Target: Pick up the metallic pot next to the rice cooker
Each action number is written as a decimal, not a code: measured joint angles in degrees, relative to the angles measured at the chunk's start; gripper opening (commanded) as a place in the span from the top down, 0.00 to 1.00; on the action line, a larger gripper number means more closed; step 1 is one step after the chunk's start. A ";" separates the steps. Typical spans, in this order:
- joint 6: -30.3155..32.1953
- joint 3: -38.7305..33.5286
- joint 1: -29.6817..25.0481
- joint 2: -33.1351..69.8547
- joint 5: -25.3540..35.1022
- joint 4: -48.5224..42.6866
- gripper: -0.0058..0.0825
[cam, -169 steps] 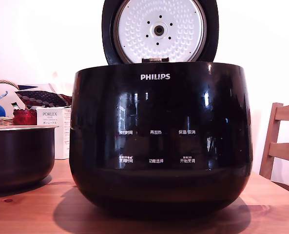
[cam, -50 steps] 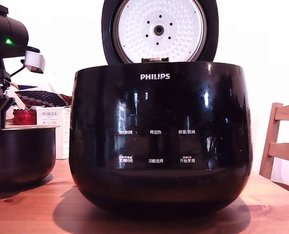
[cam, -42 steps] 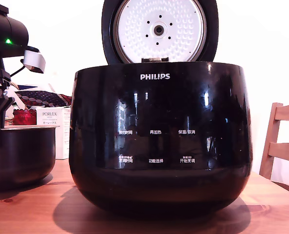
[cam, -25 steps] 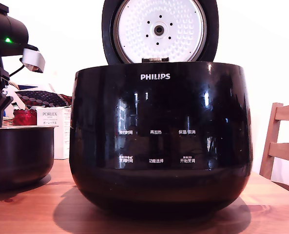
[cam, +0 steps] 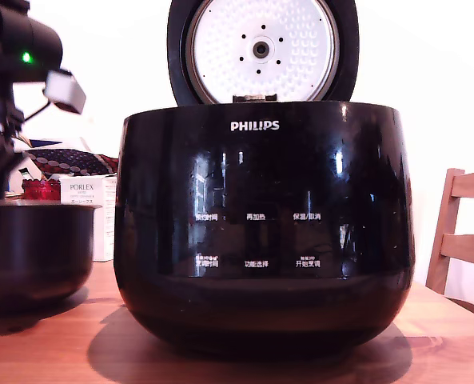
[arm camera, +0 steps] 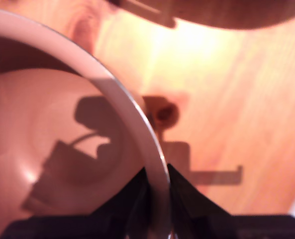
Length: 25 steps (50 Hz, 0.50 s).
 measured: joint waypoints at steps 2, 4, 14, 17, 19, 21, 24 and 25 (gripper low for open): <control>0.00 0.85 0.00 -0.15 -0.48 -1.20 0.96; 0.00 1.75 0.00 -0.31 -0.77 -2.21 0.96; -0.17 5.70 -0.26 -0.63 -1.07 -5.99 0.96; -0.20 7.54 -0.48 -0.63 -1.51 -7.43 0.96; -0.20 8.92 -0.79 -0.66 -2.29 -8.35 0.96; -0.20 10.23 -1.05 -0.79 -2.97 -8.90 0.96; -0.20 11.93 -1.53 -1.09 -3.78 -9.53 0.96; -0.20 12.46 -1.66 -1.20 -4.11 -9.79 0.96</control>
